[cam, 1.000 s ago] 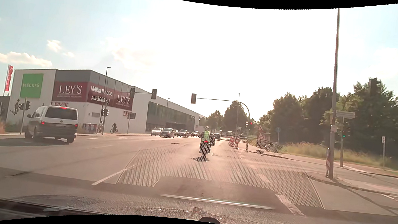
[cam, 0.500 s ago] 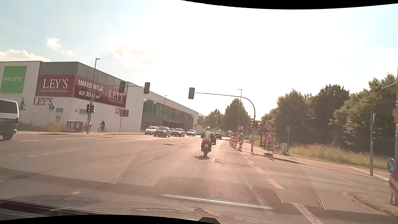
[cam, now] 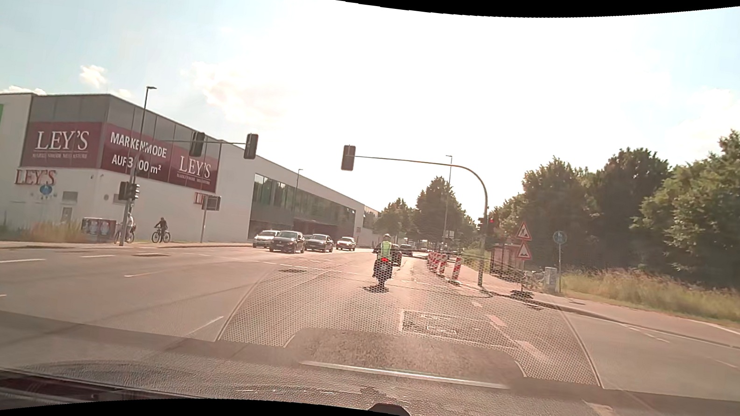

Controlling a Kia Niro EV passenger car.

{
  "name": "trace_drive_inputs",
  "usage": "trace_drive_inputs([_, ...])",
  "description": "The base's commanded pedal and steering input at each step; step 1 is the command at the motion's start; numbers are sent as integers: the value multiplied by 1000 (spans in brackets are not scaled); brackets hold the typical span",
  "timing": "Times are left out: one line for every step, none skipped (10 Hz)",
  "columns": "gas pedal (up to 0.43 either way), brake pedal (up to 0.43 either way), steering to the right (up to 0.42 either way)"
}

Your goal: Follow the waypoints while adhering to traffic rules and regulations

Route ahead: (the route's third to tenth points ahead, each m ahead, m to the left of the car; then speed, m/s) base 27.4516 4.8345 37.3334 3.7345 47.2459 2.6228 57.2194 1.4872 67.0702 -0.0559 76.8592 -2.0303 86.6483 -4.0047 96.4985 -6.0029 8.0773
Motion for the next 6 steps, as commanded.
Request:
trace_drive_inputs([209, 0, 12])
trace_drive_inputs([209, 0, 12])
trace_drive_inputs([209, 0, 12])
trace_drive_inputs([209, 0, 13])
trace_drive_inputs([209, 0, 14])
trace_drive_inputs([209, 0, 12])
